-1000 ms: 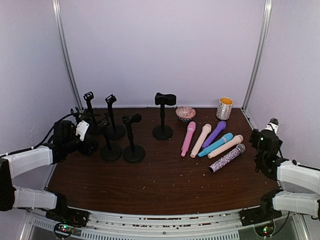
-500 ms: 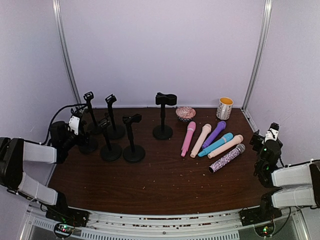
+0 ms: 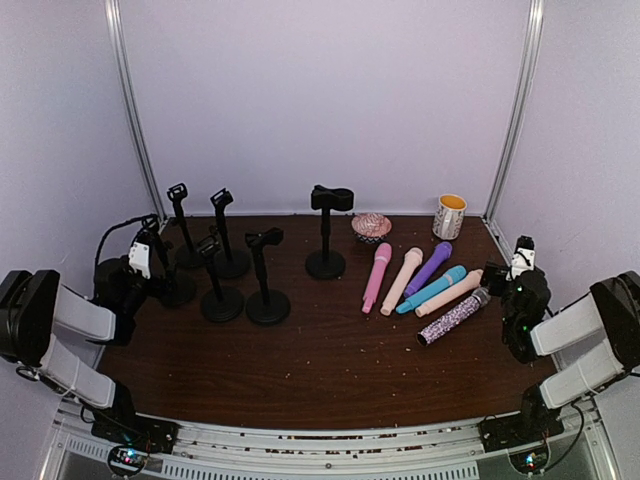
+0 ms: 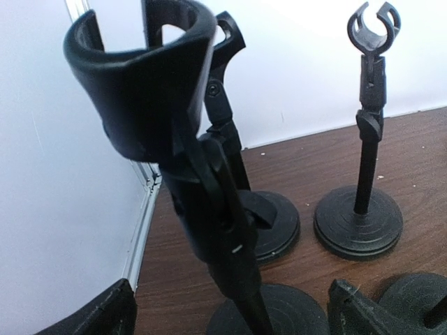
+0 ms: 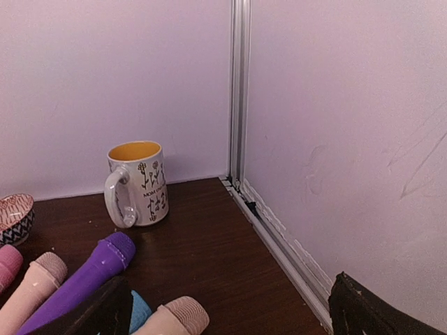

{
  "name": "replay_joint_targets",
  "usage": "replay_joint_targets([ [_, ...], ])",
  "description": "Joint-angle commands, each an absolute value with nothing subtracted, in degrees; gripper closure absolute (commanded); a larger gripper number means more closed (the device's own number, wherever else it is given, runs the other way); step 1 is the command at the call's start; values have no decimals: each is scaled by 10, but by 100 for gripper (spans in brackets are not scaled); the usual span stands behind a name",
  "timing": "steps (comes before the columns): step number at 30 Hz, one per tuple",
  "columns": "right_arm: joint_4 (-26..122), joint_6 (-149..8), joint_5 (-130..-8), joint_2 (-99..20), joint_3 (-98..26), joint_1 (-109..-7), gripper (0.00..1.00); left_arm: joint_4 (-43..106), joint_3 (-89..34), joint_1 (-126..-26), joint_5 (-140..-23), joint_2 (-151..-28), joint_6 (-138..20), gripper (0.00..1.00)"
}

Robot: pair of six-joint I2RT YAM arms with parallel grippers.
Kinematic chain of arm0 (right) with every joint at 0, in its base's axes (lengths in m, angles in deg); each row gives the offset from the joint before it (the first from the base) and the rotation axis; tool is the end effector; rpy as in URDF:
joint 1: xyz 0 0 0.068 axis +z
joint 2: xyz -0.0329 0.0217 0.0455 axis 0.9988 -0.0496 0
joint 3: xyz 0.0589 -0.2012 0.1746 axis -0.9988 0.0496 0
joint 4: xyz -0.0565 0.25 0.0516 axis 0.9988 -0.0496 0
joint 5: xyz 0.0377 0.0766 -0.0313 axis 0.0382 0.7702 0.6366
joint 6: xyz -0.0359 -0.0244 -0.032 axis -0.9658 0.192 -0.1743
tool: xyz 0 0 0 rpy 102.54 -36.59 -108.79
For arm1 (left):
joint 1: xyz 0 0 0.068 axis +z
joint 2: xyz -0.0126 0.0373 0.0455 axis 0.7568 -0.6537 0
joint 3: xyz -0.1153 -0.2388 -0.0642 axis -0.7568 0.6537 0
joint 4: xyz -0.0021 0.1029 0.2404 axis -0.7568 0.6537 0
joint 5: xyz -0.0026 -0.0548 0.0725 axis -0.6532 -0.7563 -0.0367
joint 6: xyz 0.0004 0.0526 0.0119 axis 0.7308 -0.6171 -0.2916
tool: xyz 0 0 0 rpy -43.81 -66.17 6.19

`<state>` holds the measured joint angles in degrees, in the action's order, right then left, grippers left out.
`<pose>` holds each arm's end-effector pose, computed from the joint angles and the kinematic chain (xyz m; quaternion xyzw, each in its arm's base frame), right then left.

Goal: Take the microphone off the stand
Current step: Reset both arms

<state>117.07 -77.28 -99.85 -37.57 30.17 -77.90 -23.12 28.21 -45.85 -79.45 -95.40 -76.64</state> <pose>0.2170 0.0214 0.1616 0.0837 0.7086 -0.0845 0.6955 0.2461 0.0104 0.1617 0.0532 0.7547 0.0099 0.6538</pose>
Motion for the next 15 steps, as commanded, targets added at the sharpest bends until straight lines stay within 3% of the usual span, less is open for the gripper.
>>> replay_joint_targets([
  [1,1147,-764,-981,-366,268,-792,0,-271,270,-453,-798,-955,-755,2],
  [15,1157,-767,-981,-370,268,-792,0,-267,269,-454,-791,-955,-754,2],
])
